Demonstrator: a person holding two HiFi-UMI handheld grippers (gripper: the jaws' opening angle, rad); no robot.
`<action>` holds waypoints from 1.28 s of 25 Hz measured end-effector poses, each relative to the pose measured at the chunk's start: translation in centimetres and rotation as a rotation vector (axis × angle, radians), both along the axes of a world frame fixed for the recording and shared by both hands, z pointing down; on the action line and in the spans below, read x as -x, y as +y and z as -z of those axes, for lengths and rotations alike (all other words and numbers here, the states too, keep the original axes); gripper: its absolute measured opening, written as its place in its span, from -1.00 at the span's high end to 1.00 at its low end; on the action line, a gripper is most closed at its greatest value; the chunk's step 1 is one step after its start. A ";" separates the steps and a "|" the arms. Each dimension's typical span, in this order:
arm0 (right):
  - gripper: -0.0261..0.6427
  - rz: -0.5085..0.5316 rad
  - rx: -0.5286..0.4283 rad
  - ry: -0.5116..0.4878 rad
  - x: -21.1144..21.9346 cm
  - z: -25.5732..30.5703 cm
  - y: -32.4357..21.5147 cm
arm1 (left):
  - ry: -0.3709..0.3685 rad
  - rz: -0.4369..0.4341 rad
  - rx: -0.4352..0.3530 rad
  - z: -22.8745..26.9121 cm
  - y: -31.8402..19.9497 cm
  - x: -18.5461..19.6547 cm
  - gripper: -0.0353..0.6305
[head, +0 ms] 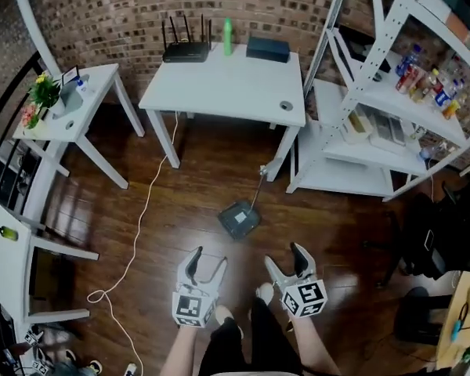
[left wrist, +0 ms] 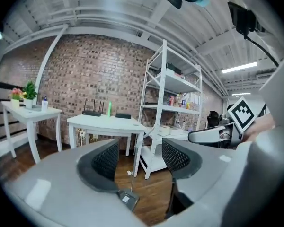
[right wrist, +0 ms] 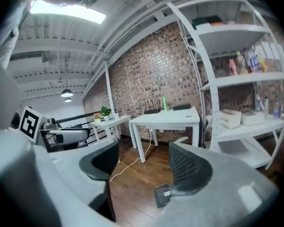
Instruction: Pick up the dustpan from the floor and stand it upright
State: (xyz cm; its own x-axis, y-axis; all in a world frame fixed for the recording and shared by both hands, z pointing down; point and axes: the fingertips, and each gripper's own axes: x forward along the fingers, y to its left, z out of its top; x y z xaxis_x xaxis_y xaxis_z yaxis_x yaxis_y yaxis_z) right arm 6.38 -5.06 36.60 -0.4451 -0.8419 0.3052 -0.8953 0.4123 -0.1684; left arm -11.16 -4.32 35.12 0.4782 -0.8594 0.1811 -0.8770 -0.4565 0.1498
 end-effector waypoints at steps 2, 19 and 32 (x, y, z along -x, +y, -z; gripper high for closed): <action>-0.20 -0.048 -0.088 0.036 -1.2 5.6 2.6 | -0.012 0.006 -0.051 5.0 2.3 -1.2 0.01; -0.34 -0.075 -0.378 0.062 -11.6 22.3 21.7 | -0.044 0.137 -0.273 22.8 22.8 -12.5 0.04; -0.33 -0.081 -0.334 -0.021 -9.5 22.6 22.6 | -0.039 0.053 -0.300 24.7 25.3 -12.1 0.04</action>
State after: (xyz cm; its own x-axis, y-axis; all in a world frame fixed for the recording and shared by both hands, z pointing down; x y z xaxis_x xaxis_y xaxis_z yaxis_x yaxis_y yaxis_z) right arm 15.91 17.51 13.97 -0.3755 -0.9268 -0.0015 -0.9254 0.3750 -0.0552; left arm 0.95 20.93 10.44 0.4291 -0.9008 -0.0668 -0.9032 -0.4288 -0.0188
